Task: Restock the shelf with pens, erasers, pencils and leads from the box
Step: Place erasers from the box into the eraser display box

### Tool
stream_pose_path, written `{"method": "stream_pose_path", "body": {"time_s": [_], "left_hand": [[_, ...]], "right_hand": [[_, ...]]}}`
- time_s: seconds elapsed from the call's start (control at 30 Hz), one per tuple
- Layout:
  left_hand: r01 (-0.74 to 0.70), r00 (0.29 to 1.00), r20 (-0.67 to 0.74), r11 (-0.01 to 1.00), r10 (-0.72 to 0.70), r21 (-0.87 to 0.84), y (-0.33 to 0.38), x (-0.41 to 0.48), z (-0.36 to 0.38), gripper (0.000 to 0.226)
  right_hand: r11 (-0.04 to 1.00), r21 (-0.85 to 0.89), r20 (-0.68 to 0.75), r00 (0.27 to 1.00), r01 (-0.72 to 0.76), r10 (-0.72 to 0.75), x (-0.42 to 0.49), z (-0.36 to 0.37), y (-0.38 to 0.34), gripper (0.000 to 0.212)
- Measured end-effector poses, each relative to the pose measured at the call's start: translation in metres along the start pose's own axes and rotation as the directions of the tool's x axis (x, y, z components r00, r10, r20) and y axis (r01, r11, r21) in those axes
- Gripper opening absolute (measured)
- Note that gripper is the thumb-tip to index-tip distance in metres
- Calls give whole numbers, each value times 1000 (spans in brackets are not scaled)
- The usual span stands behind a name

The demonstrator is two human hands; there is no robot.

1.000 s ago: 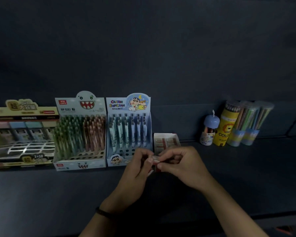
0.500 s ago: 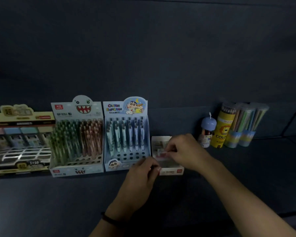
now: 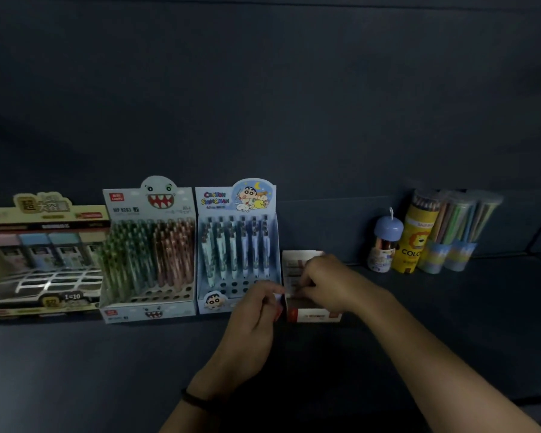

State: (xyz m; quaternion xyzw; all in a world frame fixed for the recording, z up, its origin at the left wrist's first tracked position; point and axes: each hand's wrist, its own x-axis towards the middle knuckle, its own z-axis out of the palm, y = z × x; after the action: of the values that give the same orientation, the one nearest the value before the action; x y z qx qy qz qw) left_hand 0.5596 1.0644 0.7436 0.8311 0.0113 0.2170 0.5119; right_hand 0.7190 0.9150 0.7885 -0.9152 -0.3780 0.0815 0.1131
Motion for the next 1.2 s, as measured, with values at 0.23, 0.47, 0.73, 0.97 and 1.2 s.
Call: {"method": "stream_pose_path", "body": {"time_s": [0.23, 0.47, 0.73, 0.97, 1.2], "left_hand": [[-37, 995, -103, 977, 15, -209, 4, -1, -2, 30], [-1, 989, -132, 900, -62, -435, 9, -1, -3, 20], [-186, 962, -222, 976, 157, -114, 9, -3, -1, 30], [-248, 946, -146, 936, 289, 249, 5, 0, 5, 45], [-296, 949, 33, 849, 314, 438, -3, 2, 14, 25]], "right_hand": [[876, 461, -358, 933, 144, 35, -47, -16, -22, 12], [651, 729, -340, 937, 210, 79, -68, -3, -36, 7], [573, 790, -301, 952, 218, 52, -66, -1, -24, 6], [754, 621, -357, 934, 214, 29, -69, -19, 2, 14], [953, 298, -324, 944, 43, 59, -51, -20, 31, 9]]}}
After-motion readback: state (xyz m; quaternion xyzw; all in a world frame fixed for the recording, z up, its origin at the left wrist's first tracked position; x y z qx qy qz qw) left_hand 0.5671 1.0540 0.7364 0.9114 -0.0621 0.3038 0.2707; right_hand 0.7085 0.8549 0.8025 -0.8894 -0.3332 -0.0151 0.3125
